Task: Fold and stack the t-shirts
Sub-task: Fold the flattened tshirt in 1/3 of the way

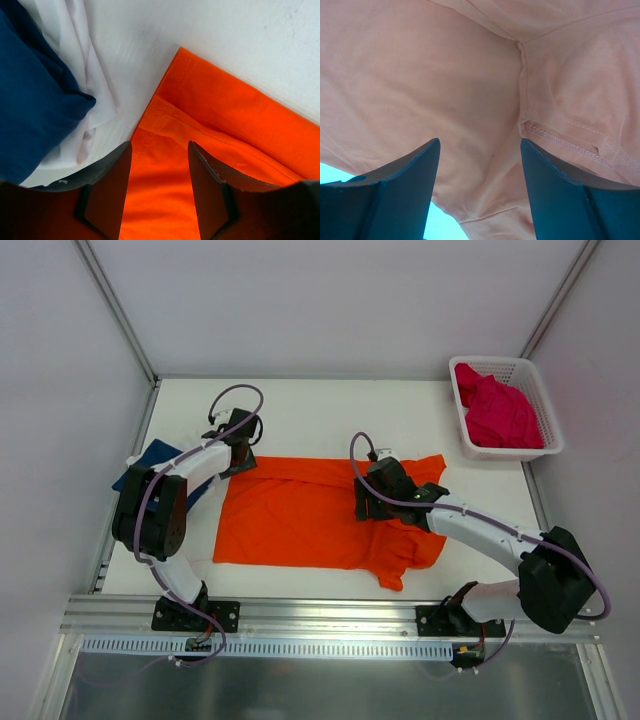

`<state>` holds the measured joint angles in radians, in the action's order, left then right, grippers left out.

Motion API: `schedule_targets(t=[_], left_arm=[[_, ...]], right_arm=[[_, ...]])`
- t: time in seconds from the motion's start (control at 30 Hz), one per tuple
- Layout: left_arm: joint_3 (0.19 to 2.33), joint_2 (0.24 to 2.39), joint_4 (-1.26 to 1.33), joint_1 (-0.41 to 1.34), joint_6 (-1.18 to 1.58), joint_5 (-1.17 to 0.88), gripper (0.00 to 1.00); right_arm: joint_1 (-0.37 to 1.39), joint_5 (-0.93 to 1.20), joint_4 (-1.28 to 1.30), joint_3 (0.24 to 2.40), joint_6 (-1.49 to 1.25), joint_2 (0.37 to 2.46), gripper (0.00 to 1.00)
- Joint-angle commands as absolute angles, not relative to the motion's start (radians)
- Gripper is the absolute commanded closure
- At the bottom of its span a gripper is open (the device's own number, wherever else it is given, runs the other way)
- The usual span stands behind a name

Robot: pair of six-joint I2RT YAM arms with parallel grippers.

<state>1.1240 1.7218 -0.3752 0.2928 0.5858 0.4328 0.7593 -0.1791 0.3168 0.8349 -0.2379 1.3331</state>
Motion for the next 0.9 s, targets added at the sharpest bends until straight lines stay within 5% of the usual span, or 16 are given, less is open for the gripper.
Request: schedule_targets(t=[0.0, 0.87], left_arm=[[1.097, 1.686, -0.391, 0.281, 0.601, 0.465, 0.51], [1.239, 1.859, -0.393, 0.281, 0.572, 0.499, 0.55]], right_arm=[[0.765, -0.183, 0.284, 0.825, -0.259, 1.332, 0.31], [0.765, -0.175, 0.268, 0.769, -0.268, 1.310, 0.32]])
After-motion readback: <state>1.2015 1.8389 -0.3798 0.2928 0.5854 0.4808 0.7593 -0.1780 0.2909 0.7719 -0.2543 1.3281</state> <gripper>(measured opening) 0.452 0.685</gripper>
